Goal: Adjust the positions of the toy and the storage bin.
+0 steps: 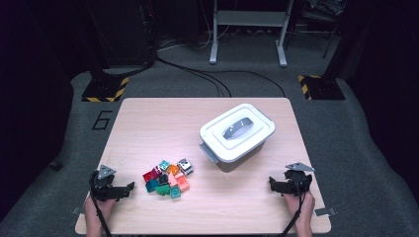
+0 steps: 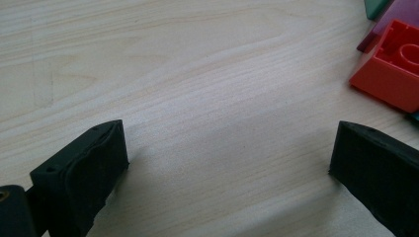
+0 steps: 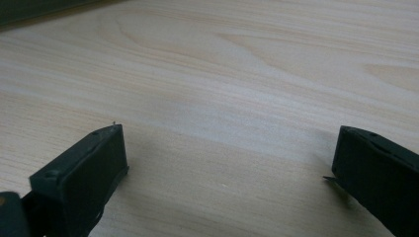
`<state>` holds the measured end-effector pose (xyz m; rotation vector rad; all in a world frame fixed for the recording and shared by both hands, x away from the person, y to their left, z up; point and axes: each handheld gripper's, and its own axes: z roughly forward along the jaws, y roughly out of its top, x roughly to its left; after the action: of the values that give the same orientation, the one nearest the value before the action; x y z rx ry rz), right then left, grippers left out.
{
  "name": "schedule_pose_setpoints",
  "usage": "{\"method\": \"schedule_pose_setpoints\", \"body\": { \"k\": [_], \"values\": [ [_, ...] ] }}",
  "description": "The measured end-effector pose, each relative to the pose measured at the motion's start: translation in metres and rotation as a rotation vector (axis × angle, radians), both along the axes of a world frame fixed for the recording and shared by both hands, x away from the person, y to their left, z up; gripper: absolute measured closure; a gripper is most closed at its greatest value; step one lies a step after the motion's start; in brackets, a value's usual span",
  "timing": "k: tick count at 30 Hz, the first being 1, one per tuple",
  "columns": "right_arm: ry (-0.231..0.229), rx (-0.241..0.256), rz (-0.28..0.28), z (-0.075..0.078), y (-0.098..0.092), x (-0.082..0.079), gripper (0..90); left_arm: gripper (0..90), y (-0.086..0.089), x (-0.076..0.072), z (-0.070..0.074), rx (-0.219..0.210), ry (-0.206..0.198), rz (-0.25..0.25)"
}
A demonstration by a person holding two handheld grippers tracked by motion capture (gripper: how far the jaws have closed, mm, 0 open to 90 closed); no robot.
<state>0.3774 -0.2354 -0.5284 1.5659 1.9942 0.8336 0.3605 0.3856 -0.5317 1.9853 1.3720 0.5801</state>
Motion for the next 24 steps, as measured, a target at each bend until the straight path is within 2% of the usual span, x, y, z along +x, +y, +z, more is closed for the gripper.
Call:
{"method": "schedule_pose_setpoints", "body": {
  "k": [6,9,11,12,14,15,16,20,21,22,23,24],
  "values": [
    [0.004,0.004,-0.002,0.002,0.0,0.001,2.2,1.3,0.0,0.0,0.0,-0.002,-0.005,0.002],
    [-0.015,0.004,0.014,0.01,0.001,0.001,5.9,1.3,0.0,0.0,0.0,-0.001,0.0,0.0],
    [-0.037,0.011,0.024,0.019,0.003,0.002,10.5,1.3,0.0,0.0,0.0,0.0,0.0,0.0],
    [-0.052,0.023,0.037,0.029,0.006,0.004,13.5,1.3,0.0,0.0,0.0,-0.001,-0.002,0.001],
    [-0.063,0.026,0.047,0.039,0.009,0.007,14.3,1.3,0.0,0.0,0.0,0.0,0.0,0.0],
    [-0.063,0.026,0.047,0.039,0.009,0.007,14.3,1.3,0.0,0.0,0.0,0.0,0.0,0.0],
    [-0.076,0.034,0.05,0.049,0.011,0.011,15.8,1.3,0.0,0.0,0.0,0.0,0.0,0.0],
    [-0.101,0.04,0.068,0.068,0.016,0.021,15.0,1.3,0.0,0.0,0.0,0.0,-0.001,0.0],
    [-0.101,0.04,0.068,0.068,0.016,0.021,15.0,1.3,0.0,0.0,0.0,0.0,-0.001,0.0],
    [-0.113,0.052,0.075,0.077,0.018,0.026,14.8,1.3,0.0,0.0,0.0,0.0,0.0,0.0],
    [-0.113,0.052,0.075,0.077,0.018,0.026,14.8,1.3,0.0,0.0,0.0,0.0,0.0,0.0],
    [-0.129,0.067,0.081,0.088,0.02,0.032,14.9,1.4,0.0,0.0,0.0,0.0,0.0,0.0]
  ]
}}
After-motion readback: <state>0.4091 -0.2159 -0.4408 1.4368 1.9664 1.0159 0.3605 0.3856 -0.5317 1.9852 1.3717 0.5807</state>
